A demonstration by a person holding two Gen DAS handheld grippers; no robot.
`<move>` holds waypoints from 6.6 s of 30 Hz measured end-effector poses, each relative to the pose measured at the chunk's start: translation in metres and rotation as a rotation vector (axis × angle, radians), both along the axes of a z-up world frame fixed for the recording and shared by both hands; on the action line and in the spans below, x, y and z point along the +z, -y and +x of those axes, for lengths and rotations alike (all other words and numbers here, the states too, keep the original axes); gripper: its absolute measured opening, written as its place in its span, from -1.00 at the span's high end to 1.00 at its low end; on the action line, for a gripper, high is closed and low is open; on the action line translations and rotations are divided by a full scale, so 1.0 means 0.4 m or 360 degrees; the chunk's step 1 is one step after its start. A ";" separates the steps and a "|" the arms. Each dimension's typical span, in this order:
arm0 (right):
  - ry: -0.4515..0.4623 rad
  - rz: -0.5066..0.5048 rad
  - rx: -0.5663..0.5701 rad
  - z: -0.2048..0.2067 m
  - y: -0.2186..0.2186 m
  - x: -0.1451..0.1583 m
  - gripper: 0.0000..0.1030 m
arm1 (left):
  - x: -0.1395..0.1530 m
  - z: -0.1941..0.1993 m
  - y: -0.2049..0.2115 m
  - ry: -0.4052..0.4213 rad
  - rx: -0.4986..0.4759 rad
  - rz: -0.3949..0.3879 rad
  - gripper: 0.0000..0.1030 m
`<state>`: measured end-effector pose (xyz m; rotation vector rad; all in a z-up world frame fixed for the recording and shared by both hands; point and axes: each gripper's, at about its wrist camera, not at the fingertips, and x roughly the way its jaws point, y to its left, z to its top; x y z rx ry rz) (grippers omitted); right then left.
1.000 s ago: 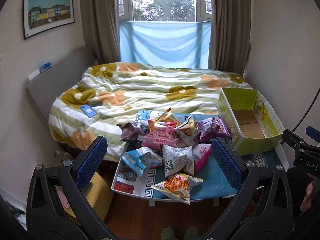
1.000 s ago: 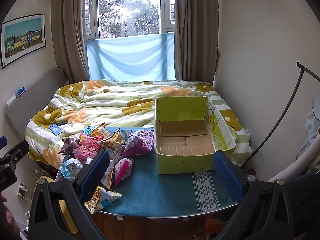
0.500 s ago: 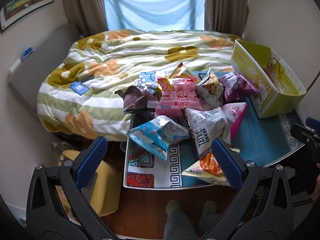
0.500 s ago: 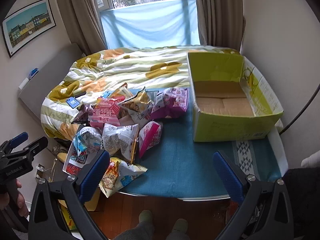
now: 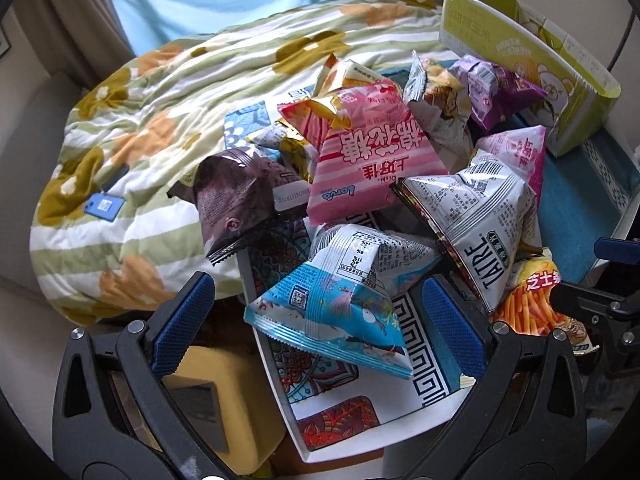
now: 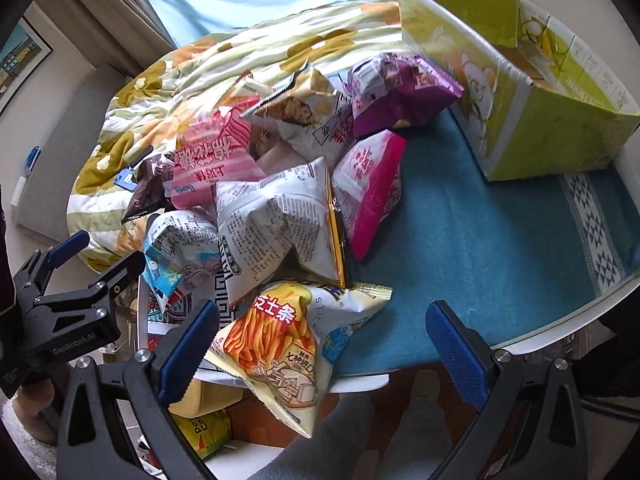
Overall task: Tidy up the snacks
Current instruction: 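Reach both grippers into the snack pile and grasp a bag each, then carry the blue-white bag in the left gripper while the right carries the fries bag into the box, then withdraw both open grippers from the box back toward the snack pile, then grasp the pink candy bag with the left gripper while the right grasps a potato-chip bag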
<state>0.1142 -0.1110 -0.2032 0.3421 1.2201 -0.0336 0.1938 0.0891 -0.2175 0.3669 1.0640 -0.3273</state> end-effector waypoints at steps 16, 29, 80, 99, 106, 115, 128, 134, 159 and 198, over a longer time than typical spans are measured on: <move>-0.0288 0.0084 -0.0058 0.035 -0.020 -0.134 -0.99 | -0.120 0.047 0.020 -0.0208 -0.0116 -0.0011 -0.46; -0.0306 0.0208 -0.0030 0.074 0.000 -0.129 -0.44 | -0.106 0.015 0.003 -0.0243 -0.0081 -0.0027 -0.20; 0.0462 -0.0099 0.0331 0.013 0.484 0.335 0.08 | 0.405 -0.098 0.548 0.0353 0.0324 -0.0251 -0.15; 0.0448 -0.0253 0.0030 0.340 0.840 0.371 0.08 | 0.259 0.438 1.058 0.0113 -0.0033 -0.0245 -0.16; 0.0353 -0.0249 -0.0031 0.413 0.906 0.317 0.08 | 0.233 0.469 1.082 0.0249 -0.0065 -0.0146 -0.99; 0.0279 -0.0207 -0.0004 0.459 0.925 0.274 0.08 | 0.230 0.447 0.963 0.0176 0.0019 -0.0189 -0.99; 0.0292 -0.0314 0.0217 0.595 0.854 0.204 -0.01 | 0.245 0.429 0.821 0.0128 0.0218 -0.0308 -0.99; 0.0294 -0.0369 0.0196 0.562 0.860 0.182 -0.99 | 0.239 0.393 0.808 0.0137 0.0252 -0.0275 -0.99; 0.0825 -0.0230 0.0207 0.093 0.697 0.508 -1.00 | 0.517 -0.117 0.492 0.0546 0.0528 -0.0323 -0.99; 0.0457 -0.0327 0.1159 0.359 0.063 0.075 -1.00 | 0.023 0.193 0.099 -0.0047 0.0754 -0.0453 -0.99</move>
